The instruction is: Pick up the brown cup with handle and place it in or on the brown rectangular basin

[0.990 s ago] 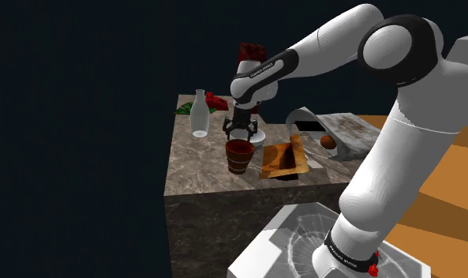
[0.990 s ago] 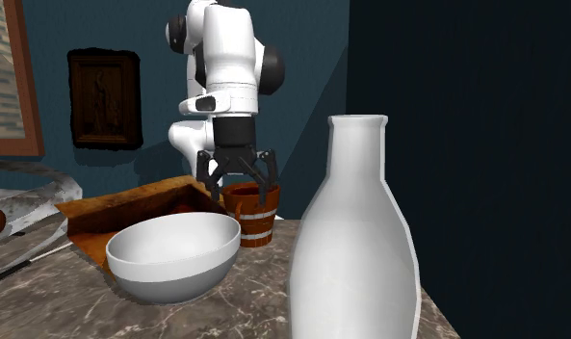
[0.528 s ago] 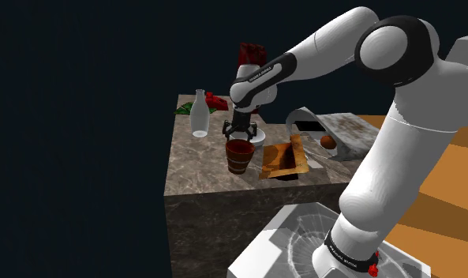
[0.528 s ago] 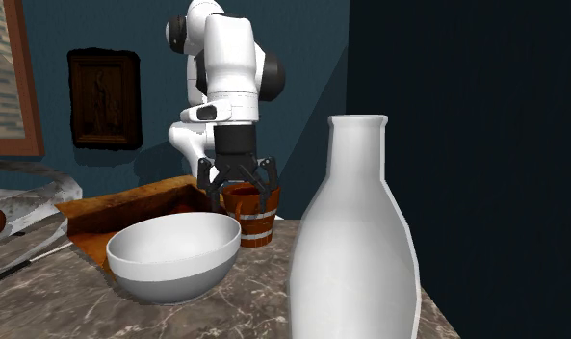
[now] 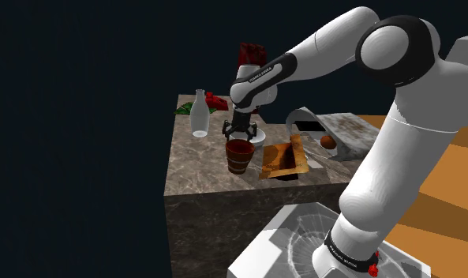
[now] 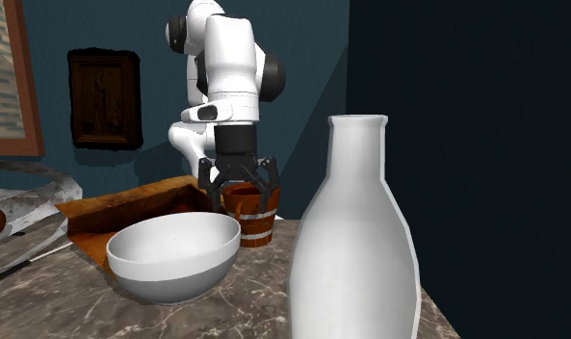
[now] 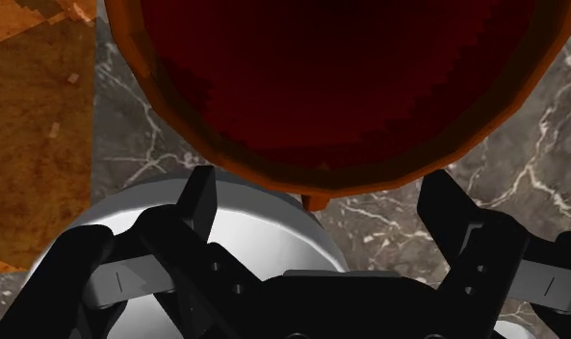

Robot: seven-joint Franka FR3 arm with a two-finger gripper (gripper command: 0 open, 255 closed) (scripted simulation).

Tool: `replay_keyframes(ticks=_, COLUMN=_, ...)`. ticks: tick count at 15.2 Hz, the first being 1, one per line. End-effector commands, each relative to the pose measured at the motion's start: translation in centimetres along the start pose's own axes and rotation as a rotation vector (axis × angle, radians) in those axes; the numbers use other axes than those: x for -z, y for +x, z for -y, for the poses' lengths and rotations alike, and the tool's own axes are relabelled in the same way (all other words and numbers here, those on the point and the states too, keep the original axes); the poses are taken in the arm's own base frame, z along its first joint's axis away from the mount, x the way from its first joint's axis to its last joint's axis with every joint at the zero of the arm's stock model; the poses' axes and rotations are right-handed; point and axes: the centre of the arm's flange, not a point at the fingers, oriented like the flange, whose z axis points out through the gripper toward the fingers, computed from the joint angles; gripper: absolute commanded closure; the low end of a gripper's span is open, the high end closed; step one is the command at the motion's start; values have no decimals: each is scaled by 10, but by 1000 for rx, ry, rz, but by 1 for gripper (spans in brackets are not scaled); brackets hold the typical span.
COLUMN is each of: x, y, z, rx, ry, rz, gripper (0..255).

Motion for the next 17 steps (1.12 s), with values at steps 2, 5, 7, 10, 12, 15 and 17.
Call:
replay_keyframes(ticks=2, x=-9, y=0, z=-2, rx=-1, ry=-5, rz=8, gripper=255)
replay_keyframes(ticks=5, x=-6, y=2, z=-1, rx=-1, ry=-6, rz=8, gripper=255)
replay_keyframes(ticks=7, x=5, y=2, z=0, rx=-1, ry=-6, rz=8, gripper=255)
replay_keyframes(ticks=10, x=20, y=2, z=0, rx=-1, ry=-6, rz=8, gripper=255)
replay_keyframes(ticks=12, x=31, y=2, z=0, rx=-1, ry=-6, rz=8, gripper=255)
replay_keyframes(ticks=15, x=47, y=2, z=1, rx=-1, ry=-6, rz=8, gripper=255)
replay_keyframes(ticks=17, x=57, y=2, z=1, rx=-1, ry=-6, rz=8, gripper=255)
